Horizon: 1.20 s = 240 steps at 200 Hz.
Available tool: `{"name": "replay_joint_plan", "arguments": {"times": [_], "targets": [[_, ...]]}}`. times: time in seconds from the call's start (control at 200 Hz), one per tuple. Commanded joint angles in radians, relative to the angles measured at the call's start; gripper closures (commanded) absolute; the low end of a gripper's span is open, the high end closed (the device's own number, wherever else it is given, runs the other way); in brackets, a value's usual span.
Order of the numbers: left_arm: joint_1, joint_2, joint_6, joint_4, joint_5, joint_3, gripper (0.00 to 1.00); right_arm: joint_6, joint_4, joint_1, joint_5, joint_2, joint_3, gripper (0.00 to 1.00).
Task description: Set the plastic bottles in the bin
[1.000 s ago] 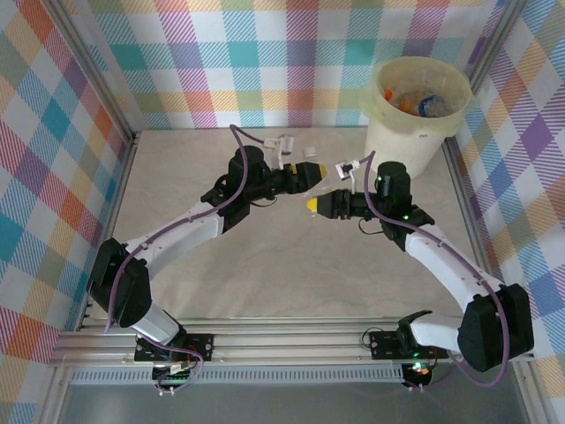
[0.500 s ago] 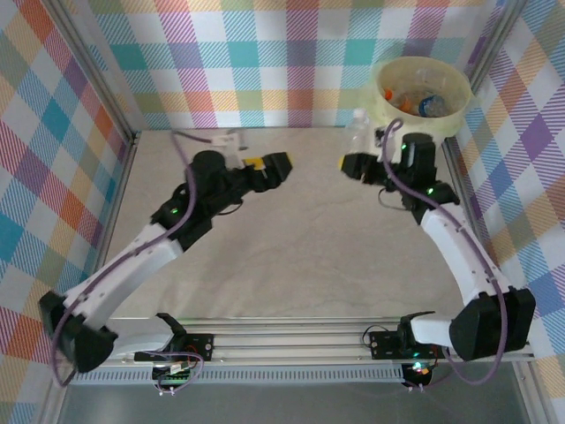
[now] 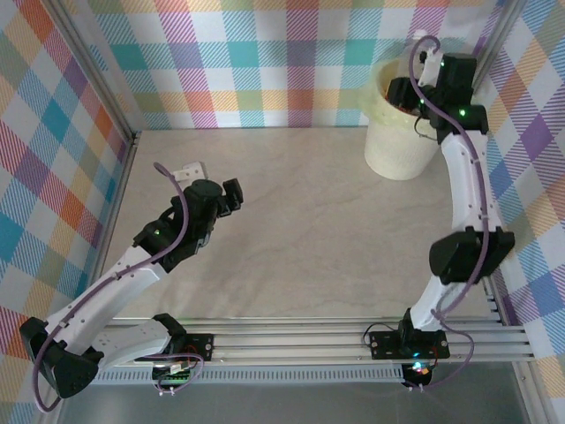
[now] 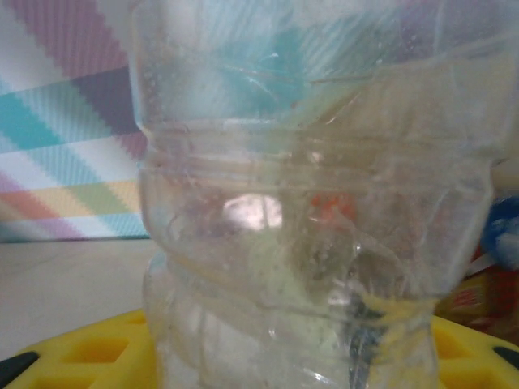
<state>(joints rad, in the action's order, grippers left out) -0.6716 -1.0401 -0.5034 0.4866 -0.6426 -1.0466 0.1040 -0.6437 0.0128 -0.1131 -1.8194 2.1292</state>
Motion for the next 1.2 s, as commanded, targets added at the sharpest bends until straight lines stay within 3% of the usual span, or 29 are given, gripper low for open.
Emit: {"name": "replay_joint_plan", "arguments": {"times": [0.0, 0.13, 0.205, 0.3, 0.49, 0.675, 0.86, 0.945, 1.195], "targets": [[0.005, 0.032, 0.016, 0.050, -0.116, 0.027, 0.00, -0.124, -0.164, 0.011, 0.161, -0.138, 0.207, 0.47], [0.012, 0.054, 0.031, 0.028, -0.114, 0.074, 0.00, -0.165, -0.279, 0.011, 0.211, -0.321, 0.506, 0.45], [0.020, 0.060, 0.038, 0.021, -0.111, 0.095, 0.00, -0.176, -0.287, 0.010, 0.233, -0.387, 0.591, 0.43], [0.045, 0.058, 0.048, 0.031, -0.108, 0.113, 0.00, -0.188, -0.246, 0.012, 0.236, -0.405, 0.574, 0.38], [0.123, 0.065, 0.060, 0.035, -0.099, 0.152, 0.00, -0.194, -0.192, 0.011, 0.191, -0.391, 0.529, 0.18], [0.258, 0.079, 0.103, -0.054, -0.061, 0.249, 0.00, -0.188, -0.194, 0.011, 0.161, -0.305, 0.468, 0.11], [0.432, 0.058, 0.160, -0.163, -0.034, 0.346, 0.00, -0.132, -0.106, 0.011, 0.126, -0.082, 0.173, 0.04], [0.495, 0.035, 0.183, -0.230, -0.006, 0.379, 0.00, -0.098, 0.018, 0.011, 0.100, 0.087, -0.087, 0.00], [0.612, -0.073, 0.256, -0.464, 0.102, 0.485, 0.00, 0.036, 0.391, 0.011, 0.109, 0.566, -0.837, 0.00]]}}
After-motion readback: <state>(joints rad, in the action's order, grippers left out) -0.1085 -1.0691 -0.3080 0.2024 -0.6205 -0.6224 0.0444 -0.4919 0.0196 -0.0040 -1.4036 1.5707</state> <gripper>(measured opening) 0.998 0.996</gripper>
